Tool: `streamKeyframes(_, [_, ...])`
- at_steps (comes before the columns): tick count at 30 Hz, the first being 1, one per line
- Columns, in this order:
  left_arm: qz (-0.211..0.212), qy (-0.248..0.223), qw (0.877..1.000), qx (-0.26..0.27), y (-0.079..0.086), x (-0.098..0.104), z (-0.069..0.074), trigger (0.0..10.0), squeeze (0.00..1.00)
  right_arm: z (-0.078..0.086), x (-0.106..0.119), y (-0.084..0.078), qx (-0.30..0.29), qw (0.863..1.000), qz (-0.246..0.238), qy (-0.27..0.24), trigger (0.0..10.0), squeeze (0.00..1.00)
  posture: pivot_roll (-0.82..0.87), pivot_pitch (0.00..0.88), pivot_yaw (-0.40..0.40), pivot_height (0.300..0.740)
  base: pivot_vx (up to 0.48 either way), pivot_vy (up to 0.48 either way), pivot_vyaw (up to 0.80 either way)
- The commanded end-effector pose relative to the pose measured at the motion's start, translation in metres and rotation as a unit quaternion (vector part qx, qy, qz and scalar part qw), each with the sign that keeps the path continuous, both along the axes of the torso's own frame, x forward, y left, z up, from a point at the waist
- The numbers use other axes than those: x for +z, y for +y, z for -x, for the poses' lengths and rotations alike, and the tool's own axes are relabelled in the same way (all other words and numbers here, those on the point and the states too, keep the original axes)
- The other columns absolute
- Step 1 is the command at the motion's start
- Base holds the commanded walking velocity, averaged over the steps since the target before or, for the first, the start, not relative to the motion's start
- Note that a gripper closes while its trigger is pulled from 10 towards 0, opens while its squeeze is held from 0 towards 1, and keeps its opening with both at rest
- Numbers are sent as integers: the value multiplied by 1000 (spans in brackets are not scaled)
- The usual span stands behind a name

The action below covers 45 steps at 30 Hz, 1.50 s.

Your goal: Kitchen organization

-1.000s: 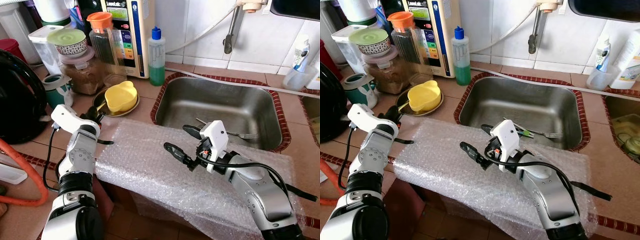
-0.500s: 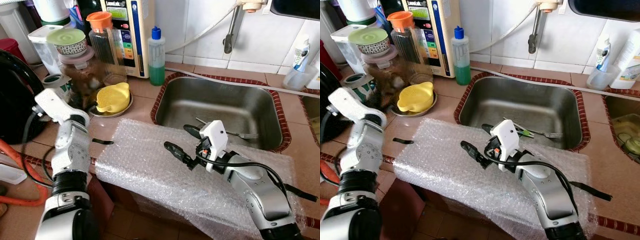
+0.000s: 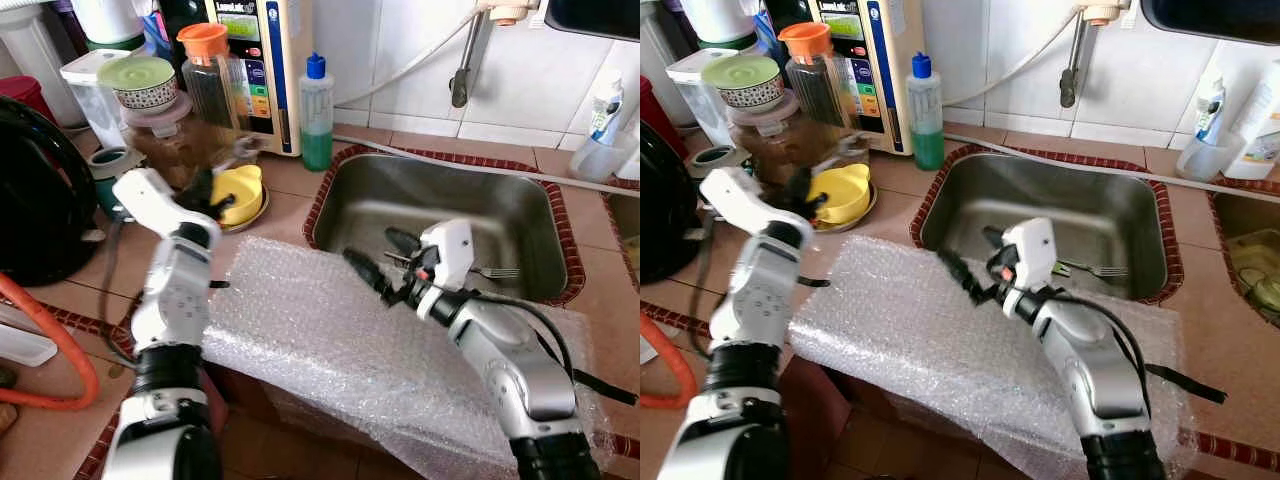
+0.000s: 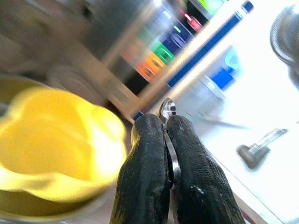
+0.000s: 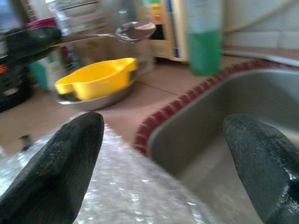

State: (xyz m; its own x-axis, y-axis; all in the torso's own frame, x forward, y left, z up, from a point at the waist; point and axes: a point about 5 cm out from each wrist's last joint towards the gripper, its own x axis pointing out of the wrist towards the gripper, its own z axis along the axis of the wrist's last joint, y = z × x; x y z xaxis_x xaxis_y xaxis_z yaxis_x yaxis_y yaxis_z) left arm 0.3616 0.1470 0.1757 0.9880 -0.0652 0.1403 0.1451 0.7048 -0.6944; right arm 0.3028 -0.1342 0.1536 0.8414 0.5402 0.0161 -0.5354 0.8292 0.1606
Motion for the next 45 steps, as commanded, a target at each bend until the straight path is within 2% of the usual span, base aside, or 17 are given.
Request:
streamKeyframes(1, [4,-15,1000,-16,-2,4,3,0,0,-5,0,-8,-30,999,-22,14,10000,0,30,15,95,740,0,0,0])
streamKeyframes(7, [30,-21,993,-114,-29,3,14,0,0,-16,1,-23,-101,993,-60,33,10000,0,32,14,95,740,0,0,0])
streamKeyframes(8, [30,-21,993,-114,-29,3,14,0,0,-16,1,-23,-101,993,-60,33,10000,0,32,14,95,740,0,0,0])
streamKeyframes(9, [43,-22,985,-165,-42,3,20,0,0,-20,2,-28,-128,989,-63,29,10000,0,31,16,94,740,0,0,0])
streamKeyframes(11, [52,-22,978,-200,-50,3,26,0,0,-24,2,-30,-145,986,-72,31,10000,0,31,17,93,740,0,0,0])
streamKeyframes(12, [55,-22,973,-224,-56,1,30,0,0,-25,2,-29,-141,984,-102,43,10000,0,30,18,92,740,0,0,0])
streamKeyframes(13, [55,-22,973,-224,-56,1,30,0,0,-25,2,-29,-141,984,-102,43,10000,0,30,18,92,740,0,0,0])
streamKeyframes(15, [59,-22,968,-242,-61,0,33,0,0,-24,3,-24,-120,979,-150,61,10000,0,29,20,91,740,0,0,0])
streamKeyframes(19, [62,-25,961,-268,-68,0,37,0,0,-27,5,-21,-142,979,-134,56,10000,0,27,20,89,740,0,0,0])
streamKeyframes(21, [59,-24,960,-271,-70,0,37,0,0,-29,5,-16,-124,980,-142,65,10000,0,28,19,87,740,0,0,0])
streamKeyframes(24, [61,-24,957,-281,-75,2,36,0,0,-31,9,-6,-105,967,-221,75,10000,0,25,18,84,740,0,0,0])
streamKeyframes(27, [63,-27,954,-291,-77,4,37,0,0,-33,11,1,-94,962,-245,72,10000,0,26,18,82,740,0,0,0])
streamKeyframes(31, [62,-25,951,-302,-82,3,38,0,0,-38,14,12,-81,958,-263,77,10000,0,25,17,78,740,0,0,0])
streamKeyframes(42, [70,-31,945,-318,-86,5,44,0,0,-54,20,23,-67,947,-304,84,10000,0,41,17,60,740,0,0,0])
streamKeyframes(43, [71,-31,944,-320,-86,5,44,0,0,-55,20,23,-70,944,-311,87,2000,0,42,17,58,740,0,0,0])
streamKeyframes(44, [71,-31,944,-321,-86,5,45,0,0,-57,20,23,-71,941,-319,89,0,0,42,17,58,740,0,0,0])
streamKeyframes(45, [71,-32,944,-322,-86,5,45,0,0,-58,20,23,-72,939,-325,90,0,0,42,17,56,740,0,0,0])
